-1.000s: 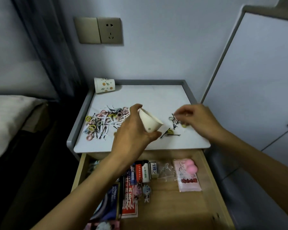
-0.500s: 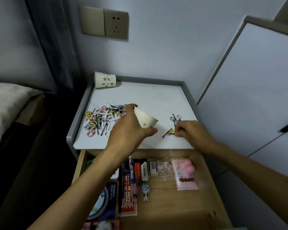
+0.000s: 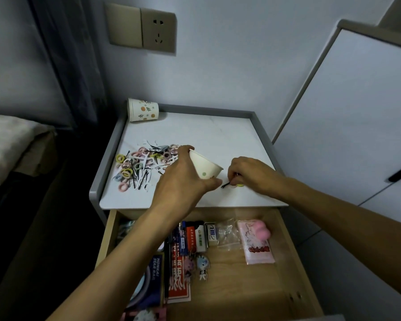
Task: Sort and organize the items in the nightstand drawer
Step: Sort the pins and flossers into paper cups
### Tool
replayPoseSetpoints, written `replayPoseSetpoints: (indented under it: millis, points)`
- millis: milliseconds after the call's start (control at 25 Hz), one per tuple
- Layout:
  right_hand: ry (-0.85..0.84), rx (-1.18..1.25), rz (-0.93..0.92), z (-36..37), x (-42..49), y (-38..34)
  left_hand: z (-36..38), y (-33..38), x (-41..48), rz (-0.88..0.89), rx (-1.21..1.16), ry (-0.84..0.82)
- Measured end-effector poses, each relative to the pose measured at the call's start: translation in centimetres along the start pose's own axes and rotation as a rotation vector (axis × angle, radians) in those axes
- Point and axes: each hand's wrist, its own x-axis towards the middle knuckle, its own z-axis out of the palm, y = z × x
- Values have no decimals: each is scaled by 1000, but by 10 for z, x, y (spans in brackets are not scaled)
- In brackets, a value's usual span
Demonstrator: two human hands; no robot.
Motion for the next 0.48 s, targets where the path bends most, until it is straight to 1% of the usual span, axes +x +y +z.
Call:
replayPoseSetpoints:
  millis: [80, 200, 400, 480]
  points:
    - [50, 63, 42, 1, -1, 0, 1, 1, 0, 3, -5, -2]
    - [163, 221, 121, -2, 0, 1, 0, 1, 1, 0, -12, 5]
    - [152, 339, 156, -3, 2, -1, 2, 2, 0, 7, -11, 5]
    - [197, 377, 170, -2, 4, -2, 2, 1, 1, 5, -17, 5]
